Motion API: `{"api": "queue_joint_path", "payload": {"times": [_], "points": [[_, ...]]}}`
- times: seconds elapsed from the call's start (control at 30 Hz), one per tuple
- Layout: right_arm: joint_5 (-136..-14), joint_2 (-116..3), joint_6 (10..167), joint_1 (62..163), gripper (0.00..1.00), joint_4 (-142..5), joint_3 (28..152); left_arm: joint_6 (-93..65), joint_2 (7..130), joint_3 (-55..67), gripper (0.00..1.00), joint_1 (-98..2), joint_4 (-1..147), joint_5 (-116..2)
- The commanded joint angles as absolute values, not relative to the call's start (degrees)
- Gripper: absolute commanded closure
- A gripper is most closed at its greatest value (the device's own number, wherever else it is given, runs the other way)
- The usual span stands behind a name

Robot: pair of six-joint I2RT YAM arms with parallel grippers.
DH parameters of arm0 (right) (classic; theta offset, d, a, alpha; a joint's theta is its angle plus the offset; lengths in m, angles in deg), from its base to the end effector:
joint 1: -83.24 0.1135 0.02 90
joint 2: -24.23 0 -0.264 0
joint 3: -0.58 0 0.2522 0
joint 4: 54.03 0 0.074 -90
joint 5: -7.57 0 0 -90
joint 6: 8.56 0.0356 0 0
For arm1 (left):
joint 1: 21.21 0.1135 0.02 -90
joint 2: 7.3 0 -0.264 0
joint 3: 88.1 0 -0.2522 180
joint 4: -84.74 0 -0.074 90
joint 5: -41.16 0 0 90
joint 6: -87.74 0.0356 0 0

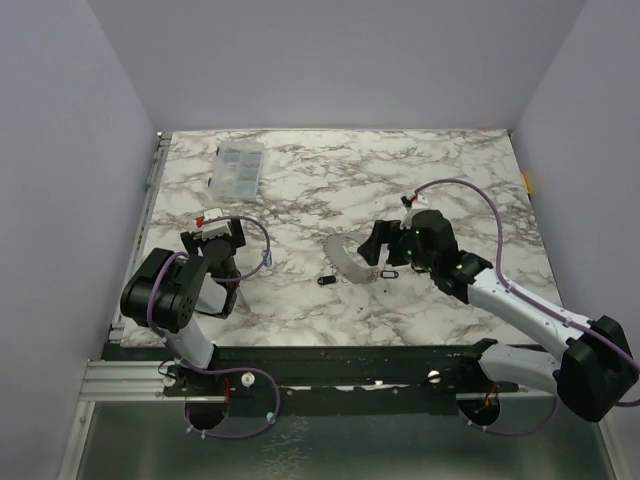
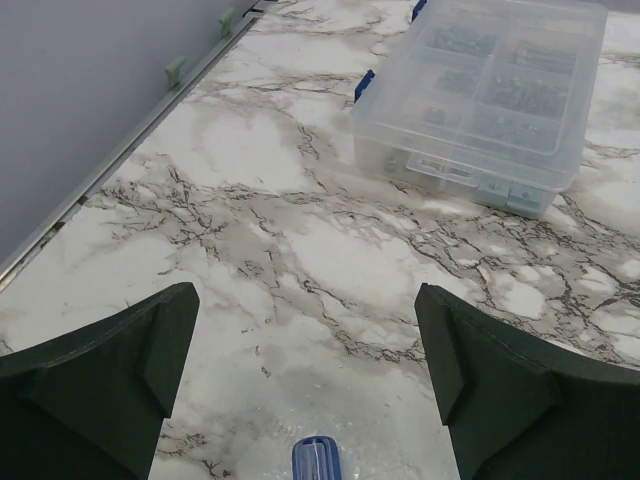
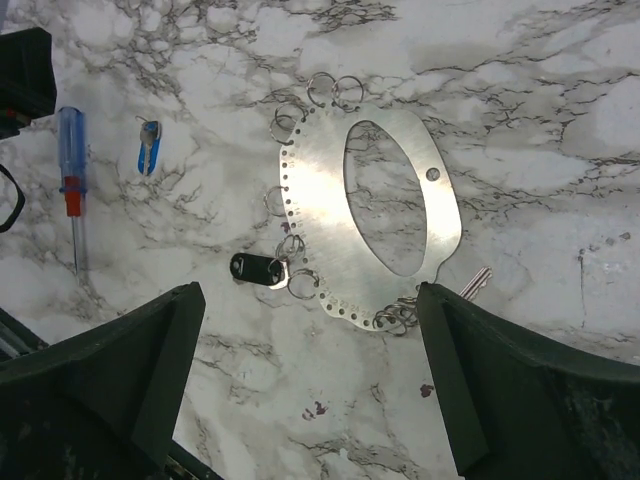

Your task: Put the keys on the keyring

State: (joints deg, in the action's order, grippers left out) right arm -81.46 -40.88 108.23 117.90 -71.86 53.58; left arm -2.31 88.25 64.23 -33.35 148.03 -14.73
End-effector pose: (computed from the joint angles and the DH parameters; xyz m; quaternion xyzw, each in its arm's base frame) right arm 0.2057 0.1429 0.2454 -0.0636 0.8634 0.2620 0.4264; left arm 0.2424 -0.0317 0.1343 -0.1238 0.7196 0.1455 0.6676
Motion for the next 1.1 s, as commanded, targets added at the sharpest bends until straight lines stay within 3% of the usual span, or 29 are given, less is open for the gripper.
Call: {"api": "queue_joint_path", "payload": {"times": [0.0,0.7,0.83,1.07], "points": [[-81.25,-38.83,112.95,117.69,0.0,-71.9,52.95,-2.52,88.61,64.34,0.01,-33.64,149.99,-15.54],[-79.2,-32.73,108.67,117.7,0.0,-77.12,55.48,-2.52,88.53,64.3,0.01,-33.53,149.81,-15.54],[-79.85,-32.78,108.31,117.7,0.0,-78.11,56.49,-2.52,83.54,66.6,0.01,-34.24,150.02,-13.94],[-80.94,-33.52,106.8,117.7,0.0,-80.03,58.76,-10.37,59.1,58.61,0.01,-35.83,114.83,-8.6]]}}
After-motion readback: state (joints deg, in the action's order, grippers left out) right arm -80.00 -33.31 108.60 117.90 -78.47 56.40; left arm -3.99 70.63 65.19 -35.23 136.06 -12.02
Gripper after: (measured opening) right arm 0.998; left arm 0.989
